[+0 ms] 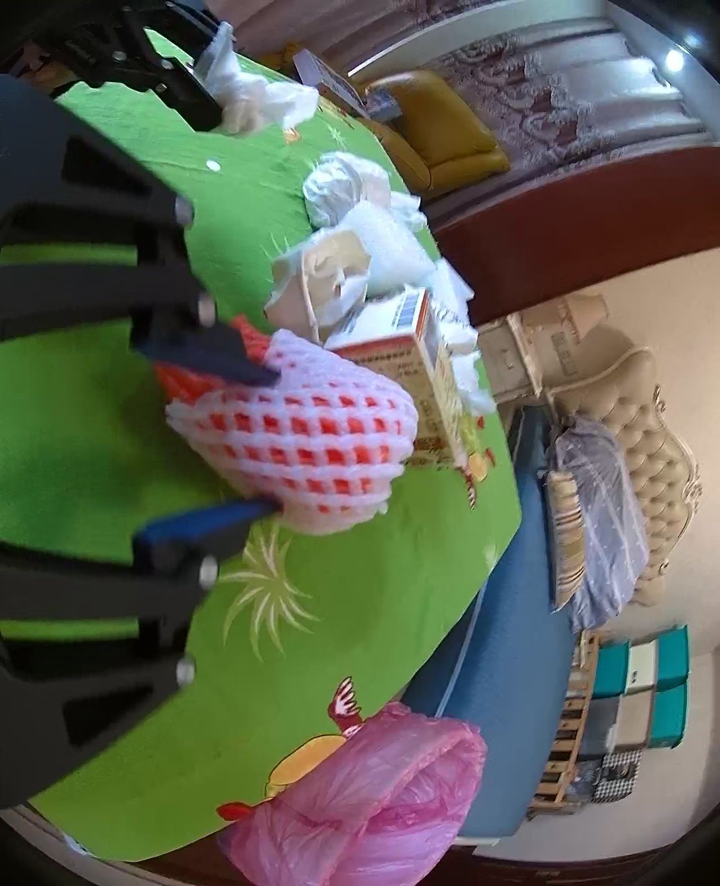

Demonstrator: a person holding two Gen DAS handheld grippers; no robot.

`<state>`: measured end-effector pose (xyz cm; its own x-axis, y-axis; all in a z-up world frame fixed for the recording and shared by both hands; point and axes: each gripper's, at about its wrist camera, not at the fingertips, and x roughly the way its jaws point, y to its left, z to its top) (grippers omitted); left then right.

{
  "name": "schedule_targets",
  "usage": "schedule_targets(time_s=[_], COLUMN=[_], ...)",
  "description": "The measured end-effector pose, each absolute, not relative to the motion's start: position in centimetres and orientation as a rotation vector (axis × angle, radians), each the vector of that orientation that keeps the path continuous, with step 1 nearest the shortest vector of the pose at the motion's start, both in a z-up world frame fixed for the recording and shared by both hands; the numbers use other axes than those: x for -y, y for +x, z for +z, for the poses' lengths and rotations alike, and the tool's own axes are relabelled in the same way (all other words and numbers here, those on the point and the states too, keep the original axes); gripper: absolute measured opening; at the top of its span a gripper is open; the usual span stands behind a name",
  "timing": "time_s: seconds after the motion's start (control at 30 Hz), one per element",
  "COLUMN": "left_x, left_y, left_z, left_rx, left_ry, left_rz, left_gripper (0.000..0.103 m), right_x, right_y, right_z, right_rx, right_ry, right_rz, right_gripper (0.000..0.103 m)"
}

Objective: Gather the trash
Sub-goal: 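Grasp a white tissue with the left tool while the right tool grasps a pink-orange foam net, then carry the tissue and foam net to the wastebasket and open both tools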

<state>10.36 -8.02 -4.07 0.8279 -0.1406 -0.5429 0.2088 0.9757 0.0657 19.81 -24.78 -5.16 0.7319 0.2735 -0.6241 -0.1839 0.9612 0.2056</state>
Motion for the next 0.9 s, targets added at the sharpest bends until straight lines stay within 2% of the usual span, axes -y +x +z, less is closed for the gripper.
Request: schedule_targets(time_s=[0.17,0.9], left_x=[8.0,8.1], left_y=[10.1,9.6], left_z=[-4.0,-2.6], left_rx=[-0.556,-0.495], left_ry=[0.111,0.114], left_rz=[-0.173,-0.169], left_gripper=[0.034,0.034], right_x=[24.3,25.3], right_y=[18.3,12.3], right_z=[-4.4,-2.8], right_rx=[-0.649,-0.501], right_ry=[0.087,-0.046], right_rz=[0.259,0.298], right_gripper=[0.023,0.022])
